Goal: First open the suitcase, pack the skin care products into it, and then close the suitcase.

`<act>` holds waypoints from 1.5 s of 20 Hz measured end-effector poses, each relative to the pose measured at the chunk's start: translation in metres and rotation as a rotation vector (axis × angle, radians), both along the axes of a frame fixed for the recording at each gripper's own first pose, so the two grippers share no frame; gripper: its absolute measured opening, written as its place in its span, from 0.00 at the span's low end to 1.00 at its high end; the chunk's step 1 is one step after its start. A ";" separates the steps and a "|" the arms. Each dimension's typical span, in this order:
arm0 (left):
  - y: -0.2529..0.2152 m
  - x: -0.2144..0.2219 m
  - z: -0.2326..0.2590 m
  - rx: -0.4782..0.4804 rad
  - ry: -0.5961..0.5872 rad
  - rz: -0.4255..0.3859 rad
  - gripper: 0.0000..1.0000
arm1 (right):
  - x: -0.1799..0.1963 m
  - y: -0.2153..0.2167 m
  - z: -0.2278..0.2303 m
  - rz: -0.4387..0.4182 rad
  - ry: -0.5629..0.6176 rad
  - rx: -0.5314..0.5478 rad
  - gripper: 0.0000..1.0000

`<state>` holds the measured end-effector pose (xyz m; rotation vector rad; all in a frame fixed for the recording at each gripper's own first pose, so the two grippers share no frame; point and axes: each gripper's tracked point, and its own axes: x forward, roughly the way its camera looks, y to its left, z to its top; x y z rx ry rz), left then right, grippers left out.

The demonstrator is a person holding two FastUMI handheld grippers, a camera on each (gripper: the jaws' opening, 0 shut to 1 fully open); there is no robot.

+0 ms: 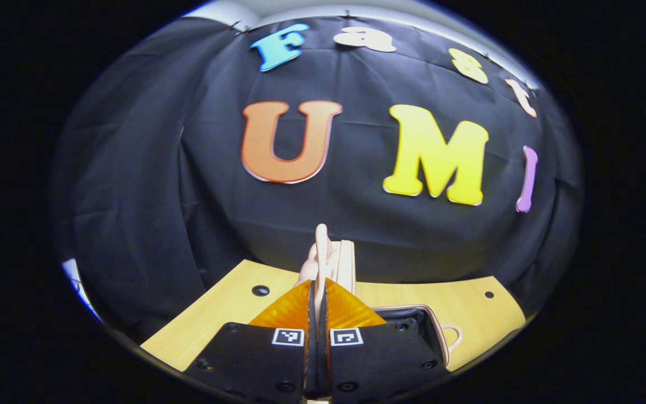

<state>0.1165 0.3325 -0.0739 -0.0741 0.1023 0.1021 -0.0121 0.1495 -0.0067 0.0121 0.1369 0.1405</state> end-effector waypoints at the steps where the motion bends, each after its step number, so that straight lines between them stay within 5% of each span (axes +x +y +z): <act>1: -0.019 0.001 0.002 0.036 -0.005 -0.023 0.03 | -0.003 -0.005 0.001 0.006 -0.004 0.004 0.82; 13: -0.228 0.031 -0.092 0.328 0.143 -0.236 0.03 | -0.009 -0.099 -0.033 -0.009 0.038 -0.017 0.81; 17: -0.259 0.038 -0.143 0.509 0.251 -0.268 0.04 | 0.000 -0.142 -0.058 -0.039 0.091 -0.019 0.81; 24: -0.276 0.056 -0.198 0.651 0.358 -0.249 0.07 | 0.002 -0.205 -0.091 -0.068 0.157 -0.012 0.81; 26: -0.300 0.047 -0.213 0.622 0.391 -0.310 0.30 | 0.005 -0.215 -0.092 -0.071 0.161 0.002 0.81; 29: -0.314 0.040 -0.198 0.621 0.381 -0.312 0.87 | 0.012 -0.224 -0.083 -0.079 0.139 0.033 0.81; 30: -0.319 0.037 -0.187 0.604 0.363 -0.314 0.96 | 0.015 -0.226 -0.077 -0.080 0.127 0.042 0.81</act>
